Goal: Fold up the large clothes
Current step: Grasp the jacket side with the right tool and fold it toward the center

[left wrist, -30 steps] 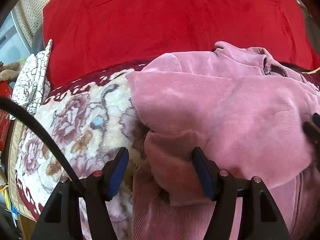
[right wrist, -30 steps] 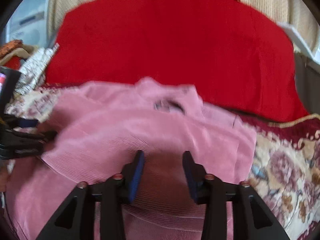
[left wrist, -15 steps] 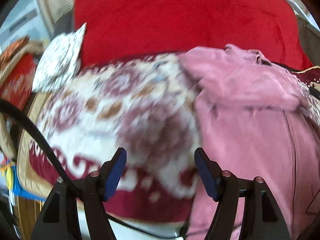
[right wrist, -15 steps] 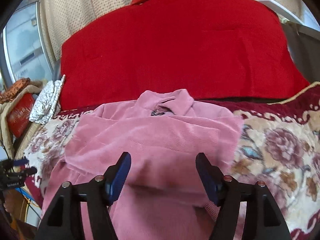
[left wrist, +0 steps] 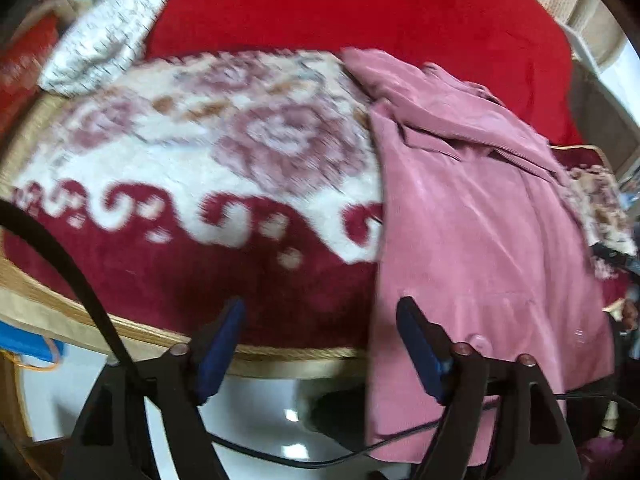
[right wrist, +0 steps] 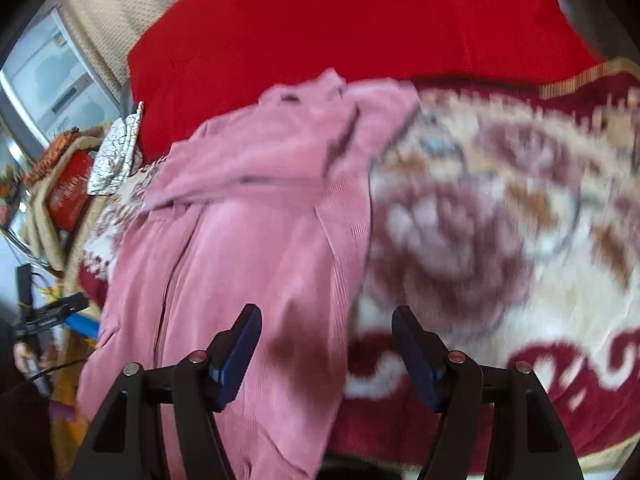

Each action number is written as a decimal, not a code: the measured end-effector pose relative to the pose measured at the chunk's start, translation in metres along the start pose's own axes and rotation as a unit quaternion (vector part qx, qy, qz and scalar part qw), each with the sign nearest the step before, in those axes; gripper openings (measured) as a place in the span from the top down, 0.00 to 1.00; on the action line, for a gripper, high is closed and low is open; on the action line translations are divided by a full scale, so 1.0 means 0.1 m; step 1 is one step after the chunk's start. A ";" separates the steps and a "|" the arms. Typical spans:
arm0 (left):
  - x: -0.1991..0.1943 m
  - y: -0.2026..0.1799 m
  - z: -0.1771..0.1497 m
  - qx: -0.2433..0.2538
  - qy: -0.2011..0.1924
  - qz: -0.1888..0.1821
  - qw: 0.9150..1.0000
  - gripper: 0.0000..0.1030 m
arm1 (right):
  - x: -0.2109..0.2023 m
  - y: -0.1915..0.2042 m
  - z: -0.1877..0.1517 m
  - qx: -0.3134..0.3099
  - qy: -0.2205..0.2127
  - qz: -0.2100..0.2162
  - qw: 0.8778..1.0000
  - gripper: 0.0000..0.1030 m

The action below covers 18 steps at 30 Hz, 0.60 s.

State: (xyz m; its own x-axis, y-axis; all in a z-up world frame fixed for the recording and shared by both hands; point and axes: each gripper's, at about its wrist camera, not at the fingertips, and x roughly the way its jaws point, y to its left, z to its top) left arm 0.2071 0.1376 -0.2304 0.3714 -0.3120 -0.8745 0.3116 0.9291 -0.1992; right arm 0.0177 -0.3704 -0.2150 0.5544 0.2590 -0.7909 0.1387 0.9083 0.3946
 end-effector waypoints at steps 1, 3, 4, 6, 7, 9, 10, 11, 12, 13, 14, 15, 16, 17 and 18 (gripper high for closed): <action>0.03 0.00 -0.03 -0.002 0.007 -0.007 1.000 0.23 | 0.02 -0.08 -0.02 0.019 0.012 0.024 0.999 0.31; 0.11 -0.01 -0.10 0.001 0.020 -0.026 0.999 0.23 | 0.07 -0.18 -0.05 0.039 0.032 0.051 0.997 0.31; 0.15 -0.02 -0.14 0.004 0.026 -0.036 0.999 0.23 | 0.10 -0.22 -0.07 0.045 0.045 0.062 0.996 0.31; 0.21 -0.03 -0.21 0.003 0.035 -0.045 0.998 0.23 | 0.16 -0.25 -0.09 0.051 0.065 0.076 0.994 0.29; 0.24 -0.02 -0.24 0.002 0.039 -0.052 0.998 0.23 | 0.18 -0.23 -0.10 0.054 0.074 0.086 0.992 0.29; 0.27 -0.02 -0.29 0.002 0.044 -0.069 0.997 0.23 | 0.26 -0.17 -0.10 0.062 0.106 0.109 0.986 0.29; 0.27 -0.03 -0.31 0.003 0.041 -0.076 0.996 0.24 | 0.29 -0.13 -0.11 0.063 0.117 0.116 0.984 0.29; 0.26 -0.03 -0.32 0.006 0.038 -0.083 0.996 0.24 | 0.32 -0.07 -0.12 0.060 0.128 0.126 0.982 0.29; 0.23 -0.03 -0.33 0.009 0.033 -0.092 0.995 0.24 | 0.36 0.01 -0.14 0.055 0.136 0.134 0.980 0.29; 0.20 -0.03 -0.34 0.011 0.026 -0.100 0.995 0.24 | 0.40 0.09 -0.16 0.052 0.148 0.136 0.978 0.30; 0.18 -0.03 -0.34 0.012 0.021 -0.106 0.994 0.24 | 0.44 0.14 -0.17 0.051 0.176 0.157 0.971 0.30; 0.16 -0.02 -0.33 0.011 0.017 -0.110 0.994 0.24 | 0.50 0.20 -0.19 0.048 0.189 0.152 0.969 0.30; 0.15 -0.01 -0.32 0.007 0.014 -0.115 0.993 0.24 | 0.54 0.25 -0.21 0.046 0.199 0.145 0.968 0.30; 0.14 0.01 -0.31 0.002 0.013 -0.118 0.993 0.24 | 0.57 0.27 -0.22 0.045 0.206 0.142 0.967 0.30; 0.15 0.03 -0.30 -0.003 0.013 -0.118 0.993 0.24 | 0.57 0.29 -0.24 0.048 0.211 0.147 0.965 0.30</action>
State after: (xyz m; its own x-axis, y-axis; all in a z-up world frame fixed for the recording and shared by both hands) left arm 0.1878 0.1418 -0.2571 0.2659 -0.5161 -0.8142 0.3822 0.8318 -0.4025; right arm 0.0340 -0.3210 -0.2600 0.2011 0.6297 -0.7504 0.1135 0.7459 0.6563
